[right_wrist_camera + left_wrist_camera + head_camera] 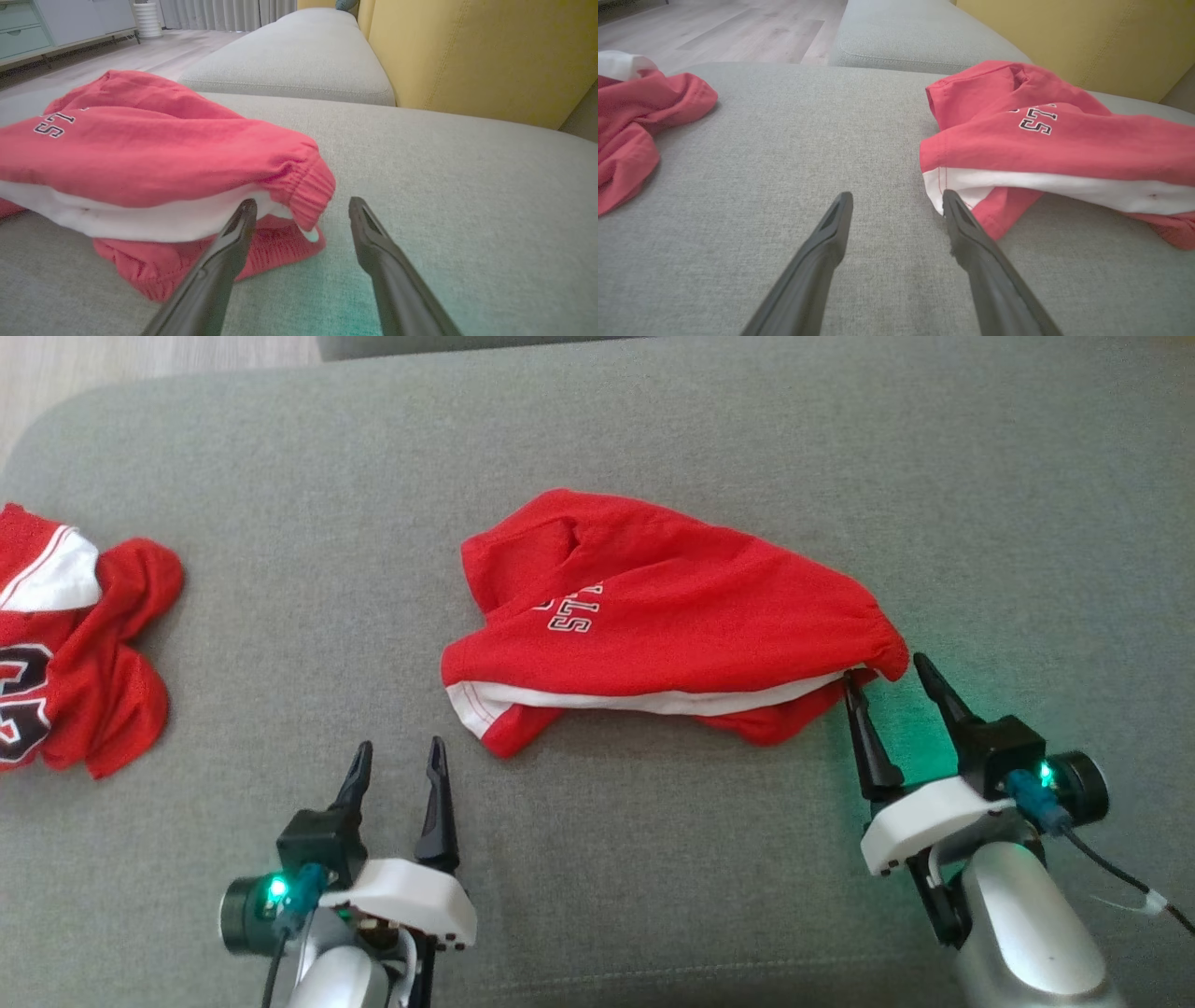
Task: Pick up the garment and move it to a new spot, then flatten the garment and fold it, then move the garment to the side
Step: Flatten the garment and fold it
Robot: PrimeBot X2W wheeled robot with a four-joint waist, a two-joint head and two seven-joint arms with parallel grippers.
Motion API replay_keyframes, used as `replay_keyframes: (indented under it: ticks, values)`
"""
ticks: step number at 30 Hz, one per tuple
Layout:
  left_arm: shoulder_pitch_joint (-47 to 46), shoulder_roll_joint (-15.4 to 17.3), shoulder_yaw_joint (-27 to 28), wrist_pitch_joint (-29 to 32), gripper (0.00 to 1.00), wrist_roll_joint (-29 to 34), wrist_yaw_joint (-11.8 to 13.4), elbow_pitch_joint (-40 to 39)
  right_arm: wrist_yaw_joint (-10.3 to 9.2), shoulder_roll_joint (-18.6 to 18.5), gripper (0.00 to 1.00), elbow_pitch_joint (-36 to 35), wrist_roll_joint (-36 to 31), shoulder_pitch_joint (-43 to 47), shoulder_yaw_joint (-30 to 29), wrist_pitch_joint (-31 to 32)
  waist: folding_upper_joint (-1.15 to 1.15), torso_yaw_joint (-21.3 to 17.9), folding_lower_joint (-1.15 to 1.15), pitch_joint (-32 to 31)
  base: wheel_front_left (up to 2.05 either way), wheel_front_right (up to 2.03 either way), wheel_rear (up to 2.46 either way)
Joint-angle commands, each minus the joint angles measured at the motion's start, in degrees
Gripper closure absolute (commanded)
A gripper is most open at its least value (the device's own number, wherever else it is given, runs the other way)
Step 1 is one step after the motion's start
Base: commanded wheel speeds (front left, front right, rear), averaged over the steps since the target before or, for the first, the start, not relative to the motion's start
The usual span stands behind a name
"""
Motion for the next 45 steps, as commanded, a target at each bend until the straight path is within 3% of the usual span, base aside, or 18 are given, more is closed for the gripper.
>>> replay_keyframes:
  ticks: [1,4,11,13,14,15,16,20,30,45]
  values:
    - [-1.66,0.26,1.17,-0.46,0.00,-0.20,-0.04,-1.53,0.41,0.13,0.00,-1.11,-0.46,-1.02,1.04,-0.38,0.00,0.31,0.00,0.53,0.00,0.00,0.00]
    - [-2.11,0.26,0.86,-0.46,0.00,-0.32,-0.09,-1.51,0.41,0.13,0.00,-0.19,-0.90,-1.57,0.67,-0.38,0.00,0.41,0.00,1.04,0.00,0.00,0.00]
    - [-3.12,0.26,0.60,-0.46,0.00,-0.45,-0.34,-1.55,0.41,0.14,0.13,0.13,-1.32,-2.43,0.15,-0.38,0.00,0.38,0.00,1.93,0.00,0.00,0.00]
    - [-3.31,0.26,0.57,-0.46,0.00,-0.49,-0.40,-1.52,0.41,0.14,0.31,0.00,-1.49,-2.57,0.21,-0.38,0.00,0.33,0.00,2.11,0.00,0.00,0.00]
    - [-3.41,0.26,0.52,-0.46,0.00,-0.55,-0.47,-1.50,0.41,0.14,0.52,-0.03,-1.55,-2.64,0.26,-0.38,0.00,0.32,0.00,2.21,0.00,0.00,0.00]
    - [-3.52,0.26,0.46,-0.46,0.00,-0.62,-0.54,-1.51,0.41,0.14,0.62,-0.09,-1.65,-2.73,0.36,-0.38,0.00,0.33,0.00,2.32,0.00,0.00,0.00]
    - [-3.69,0.26,0.35,-0.46,0.00,-0.67,-0.72,-1.52,0.41,0.14,1.00,-0.11,-1.79,-2.98,0.47,-0.38,0.00,0.33,0.00,2.47,0.00,0.00,0.00]
    - [-3.94,0.26,0.30,-0.46,0.00,-1.27,-1.48,-1.46,0.41,0.15,1.00,-0.01,-1.87,-3.63,0.91,-0.38,0.00,0.25,0.00,2.82,0.00,0.00,0.00]
    - [-5.57,0.26,0.78,-0.46,0.00,-8.51,-6.68,-0.74,0.41,-0.12,1.00,-0.48,-0.98,-4.13,2.12,-0.38,0.00,-1.10,0.00,4.12,0.00,0.00,0.00]
    - [-8.89,0.26,1.17,-0.46,0.00,-13.20,-7.86,5.03,0.41,-0.07,1.00,-2.09,0.72,-5.59,4.78,-0.38,0.00,-3.98,0.00,6.49,0.00,0.00,0.00]
